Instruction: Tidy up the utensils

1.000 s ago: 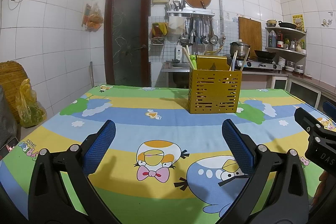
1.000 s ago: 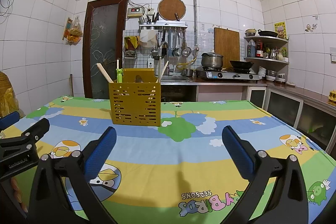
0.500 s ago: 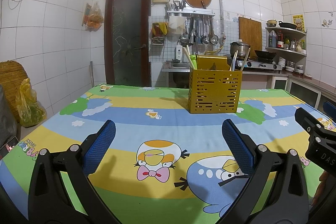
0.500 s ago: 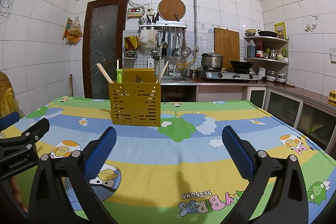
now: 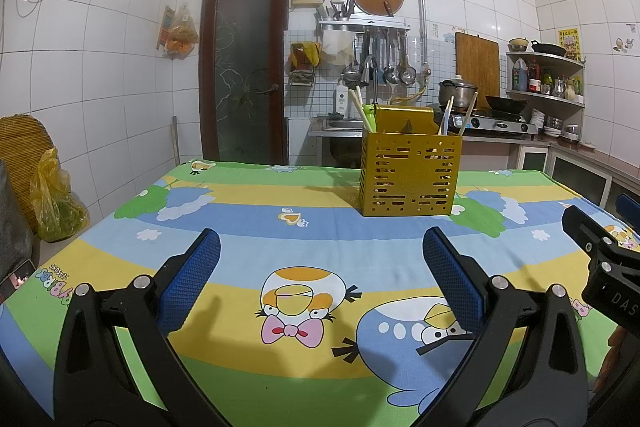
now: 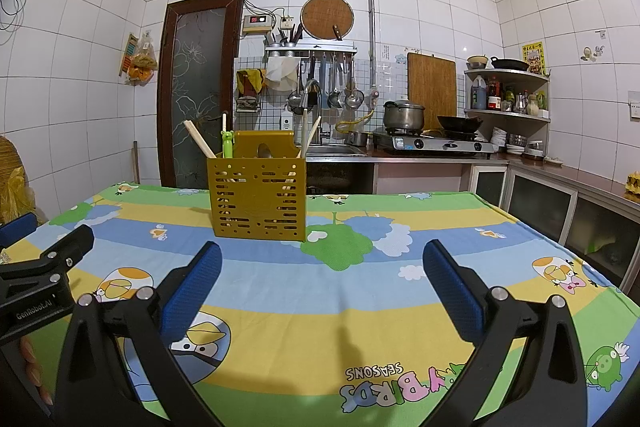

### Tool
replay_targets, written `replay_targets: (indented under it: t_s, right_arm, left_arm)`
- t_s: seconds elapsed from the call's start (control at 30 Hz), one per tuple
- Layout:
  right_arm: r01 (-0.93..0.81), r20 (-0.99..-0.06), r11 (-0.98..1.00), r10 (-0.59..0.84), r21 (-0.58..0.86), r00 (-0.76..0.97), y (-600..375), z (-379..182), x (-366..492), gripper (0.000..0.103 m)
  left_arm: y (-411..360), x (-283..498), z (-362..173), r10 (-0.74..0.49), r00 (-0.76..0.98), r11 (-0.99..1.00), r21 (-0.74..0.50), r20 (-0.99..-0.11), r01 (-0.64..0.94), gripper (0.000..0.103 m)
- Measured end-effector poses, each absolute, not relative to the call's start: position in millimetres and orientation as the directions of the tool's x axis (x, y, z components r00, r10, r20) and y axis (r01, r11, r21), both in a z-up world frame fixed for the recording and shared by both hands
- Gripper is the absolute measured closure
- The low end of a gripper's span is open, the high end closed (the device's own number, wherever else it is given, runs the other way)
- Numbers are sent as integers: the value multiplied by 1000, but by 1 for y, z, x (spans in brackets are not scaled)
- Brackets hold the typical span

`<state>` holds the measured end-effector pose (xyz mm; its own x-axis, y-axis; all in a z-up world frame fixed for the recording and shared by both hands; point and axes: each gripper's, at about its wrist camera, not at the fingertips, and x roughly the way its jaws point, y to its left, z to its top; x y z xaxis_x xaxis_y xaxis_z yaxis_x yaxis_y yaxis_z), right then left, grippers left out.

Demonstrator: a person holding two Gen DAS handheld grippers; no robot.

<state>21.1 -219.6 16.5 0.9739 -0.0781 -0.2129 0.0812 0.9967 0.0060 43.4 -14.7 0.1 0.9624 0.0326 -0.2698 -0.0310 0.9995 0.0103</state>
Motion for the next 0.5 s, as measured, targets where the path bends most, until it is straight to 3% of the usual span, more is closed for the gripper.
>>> replay_targets:
  t_s: [0.5]
  right_arm:
    - [81,-212,997,-78,6,974,-220,16,21,5]
  left_arm:
    - [-14,43,0,33,962,999,9,-272,-32,5]
